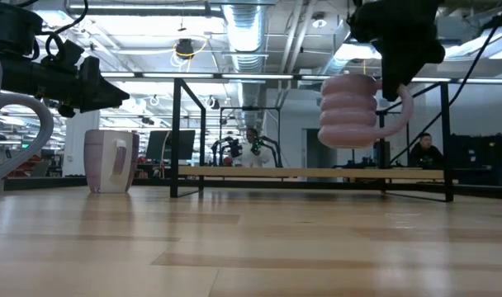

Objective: Stack small to large cups/mugs on shelf
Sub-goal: Put the violet mug on the shelf

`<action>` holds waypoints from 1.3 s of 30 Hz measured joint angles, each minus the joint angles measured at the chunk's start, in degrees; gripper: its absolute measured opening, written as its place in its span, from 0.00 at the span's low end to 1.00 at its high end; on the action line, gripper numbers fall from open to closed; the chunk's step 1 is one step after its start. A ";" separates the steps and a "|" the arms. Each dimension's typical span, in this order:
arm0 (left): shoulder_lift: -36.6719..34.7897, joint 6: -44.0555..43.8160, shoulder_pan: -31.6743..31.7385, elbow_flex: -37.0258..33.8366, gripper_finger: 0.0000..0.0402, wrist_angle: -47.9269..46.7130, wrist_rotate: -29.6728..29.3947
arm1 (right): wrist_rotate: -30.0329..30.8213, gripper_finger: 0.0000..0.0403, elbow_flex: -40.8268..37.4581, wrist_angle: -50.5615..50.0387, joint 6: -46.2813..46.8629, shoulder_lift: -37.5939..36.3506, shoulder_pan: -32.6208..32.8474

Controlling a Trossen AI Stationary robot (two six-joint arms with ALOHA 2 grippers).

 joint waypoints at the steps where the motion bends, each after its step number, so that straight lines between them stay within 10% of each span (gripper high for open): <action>1: 0.01 0.00 -0.02 0.00 0.44 0.00 0.00 | -0.01 0.16 -0.01 -0.55 0.82 0.00 -0.50; 39: -0.01 -0.22 -0.01 -0.01 0.44 0.00 0.00 | 1.25 0.16 -0.10 -0.81 25.93 1.38 -10.49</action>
